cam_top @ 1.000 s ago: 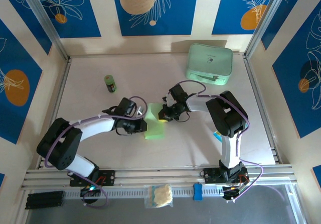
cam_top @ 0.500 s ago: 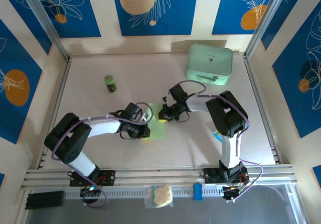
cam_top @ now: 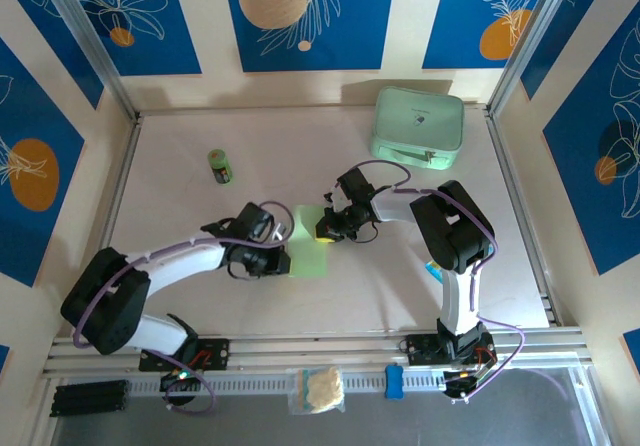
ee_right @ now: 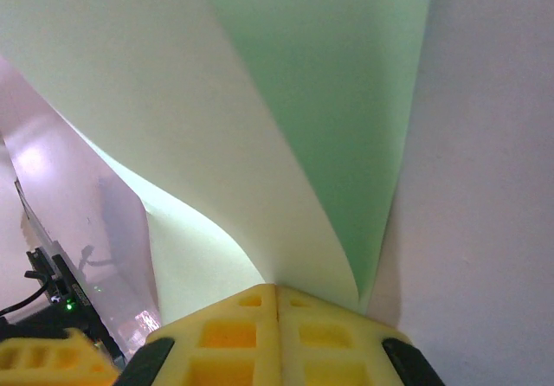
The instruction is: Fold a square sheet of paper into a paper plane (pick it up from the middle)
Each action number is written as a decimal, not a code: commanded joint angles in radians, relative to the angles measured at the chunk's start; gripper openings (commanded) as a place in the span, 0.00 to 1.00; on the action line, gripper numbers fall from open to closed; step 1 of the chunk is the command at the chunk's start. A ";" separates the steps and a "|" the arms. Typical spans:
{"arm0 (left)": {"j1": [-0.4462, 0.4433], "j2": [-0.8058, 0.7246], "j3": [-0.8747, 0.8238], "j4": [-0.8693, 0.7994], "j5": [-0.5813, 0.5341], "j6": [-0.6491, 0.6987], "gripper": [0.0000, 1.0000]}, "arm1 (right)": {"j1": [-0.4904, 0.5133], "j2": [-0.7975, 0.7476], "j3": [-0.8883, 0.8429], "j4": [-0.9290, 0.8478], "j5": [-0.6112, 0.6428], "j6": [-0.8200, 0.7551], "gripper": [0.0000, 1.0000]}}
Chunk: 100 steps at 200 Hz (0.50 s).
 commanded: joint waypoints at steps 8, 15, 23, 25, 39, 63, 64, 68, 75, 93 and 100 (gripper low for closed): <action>0.036 0.087 0.129 0.042 -0.071 -0.013 0.15 | -0.012 0.151 -0.061 -0.166 0.299 -0.012 0.00; 0.042 0.128 0.161 0.040 -0.082 -0.016 0.15 | -0.012 0.157 -0.053 -0.177 0.301 -0.015 0.00; 0.049 0.178 0.193 0.050 -0.087 -0.014 0.14 | -0.010 0.160 -0.047 -0.187 0.305 -0.019 0.00; 0.050 0.188 0.198 0.054 -0.088 -0.014 0.14 | -0.010 0.161 -0.045 -0.188 0.306 -0.019 0.00; 0.060 0.246 0.219 0.107 -0.088 -0.019 0.14 | -0.010 0.156 -0.043 -0.194 0.309 -0.024 0.00; 0.076 0.329 0.240 0.204 -0.034 -0.055 0.14 | -0.011 0.162 -0.030 -0.213 0.308 -0.034 0.00; 0.076 0.332 0.241 0.207 -0.033 -0.056 0.14 | -0.011 0.162 -0.028 -0.214 0.308 -0.034 0.00; 0.076 0.344 0.244 0.221 -0.024 -0.060 0.14 | -0.011 0.162 -0.026 -0.219 0.308 -0.034 0.00; 0.076 0.360 0.249 0.235 -0.018 -0.064 0.14 | -0.012 0.161 -0.025 -0.223 0.308 -0.035 0.00; 0.085 0.389 0.240 0.256 -0.032 -0.070 0.14 | -0.013 0.161 -0.025 -0.233 0.316 -0.038 0.00; 0.093 0.398 0.228 0.271 -0.036 -0.076 0.14 | -0.014 0.161 -0.025 -0.236 0.318 -0.042 0.00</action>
